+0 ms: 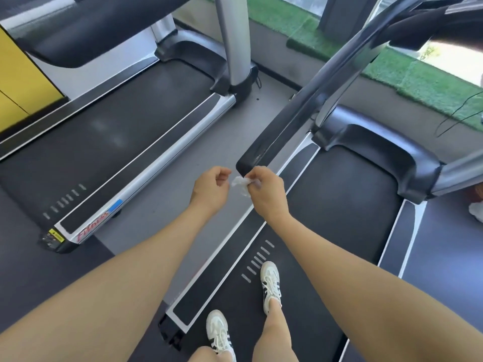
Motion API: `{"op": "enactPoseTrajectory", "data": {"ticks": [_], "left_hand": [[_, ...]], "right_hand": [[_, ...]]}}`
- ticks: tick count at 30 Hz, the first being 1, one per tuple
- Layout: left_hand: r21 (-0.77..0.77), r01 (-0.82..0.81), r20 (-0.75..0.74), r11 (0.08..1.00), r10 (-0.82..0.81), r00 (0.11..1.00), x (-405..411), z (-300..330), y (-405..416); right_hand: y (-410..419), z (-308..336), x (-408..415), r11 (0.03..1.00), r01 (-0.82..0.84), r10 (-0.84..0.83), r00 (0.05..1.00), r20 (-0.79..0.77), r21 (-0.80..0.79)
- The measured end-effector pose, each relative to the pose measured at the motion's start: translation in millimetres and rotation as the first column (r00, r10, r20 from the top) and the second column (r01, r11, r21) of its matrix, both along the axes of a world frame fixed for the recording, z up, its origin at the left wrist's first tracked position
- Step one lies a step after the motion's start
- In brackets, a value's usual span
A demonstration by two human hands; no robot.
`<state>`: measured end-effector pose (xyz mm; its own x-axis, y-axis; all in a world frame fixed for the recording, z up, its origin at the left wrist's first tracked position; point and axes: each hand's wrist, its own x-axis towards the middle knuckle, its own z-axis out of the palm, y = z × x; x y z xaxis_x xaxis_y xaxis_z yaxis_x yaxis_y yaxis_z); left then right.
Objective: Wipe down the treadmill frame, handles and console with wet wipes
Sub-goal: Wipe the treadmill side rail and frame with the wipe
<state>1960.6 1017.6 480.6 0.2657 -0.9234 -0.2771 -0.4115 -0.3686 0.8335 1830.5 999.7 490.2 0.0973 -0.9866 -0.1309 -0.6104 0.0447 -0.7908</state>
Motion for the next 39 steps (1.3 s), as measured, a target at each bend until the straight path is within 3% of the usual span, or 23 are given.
{"op": "enactPoseTrajectory", "data": {"ticks": [7, 17, 21, 26, 33, 39], "left_hand": [[-0.036, 0.001, -0.035, 0.999, -0.003, 0.999, 11.0, 55.0, -13.1], [-0.191, -0.057, -0.048, 0.98, 0.049, 0.998, 3.5, 113.9, -98.7], [-0.219, 0.107, -0.02, 0.97, -0.114, 0.993, -2.5, 125.5, -128.5], [-0.22, 0.186, -0.015, 0.958, -0.194, 0.981, -6.8, 134.9, -173.3], [-0.239, 0.284, 0.074, 0.928, -0.274, 0.959, -19.4, 123.0, -259.3], [-0.265, 0.452, 0.145, 0.852, -0.429, 0.892, -7.7, 73.3, -338.6]], "right_hand": [[-24.2, 66.7, 4.2, 0.999, 0.005, -0.012, 0.991, 0.134, 0.052], [-118.6, 108.8, 6.1, 0.991, 0.133, -0.13, 0.98, 0.153, -0.007], [-144.8, 114.2, 3.9, 0.987, 0.113, -0.147, 0.921, 0.361, 0.112], [-175.6, 127.6, -11.0, 0.985, 0.068, -0.145, 0.829, 0.54, 0.16], [-236.0, 110.3, -24.9, 0.98, 0.18, -0.2, 0.83, 0.521, 0.088], [-296.8, 64.1, -16.5, 0.917, 0.4, -0.37, 0.859, 0.353, -0.012]]}}
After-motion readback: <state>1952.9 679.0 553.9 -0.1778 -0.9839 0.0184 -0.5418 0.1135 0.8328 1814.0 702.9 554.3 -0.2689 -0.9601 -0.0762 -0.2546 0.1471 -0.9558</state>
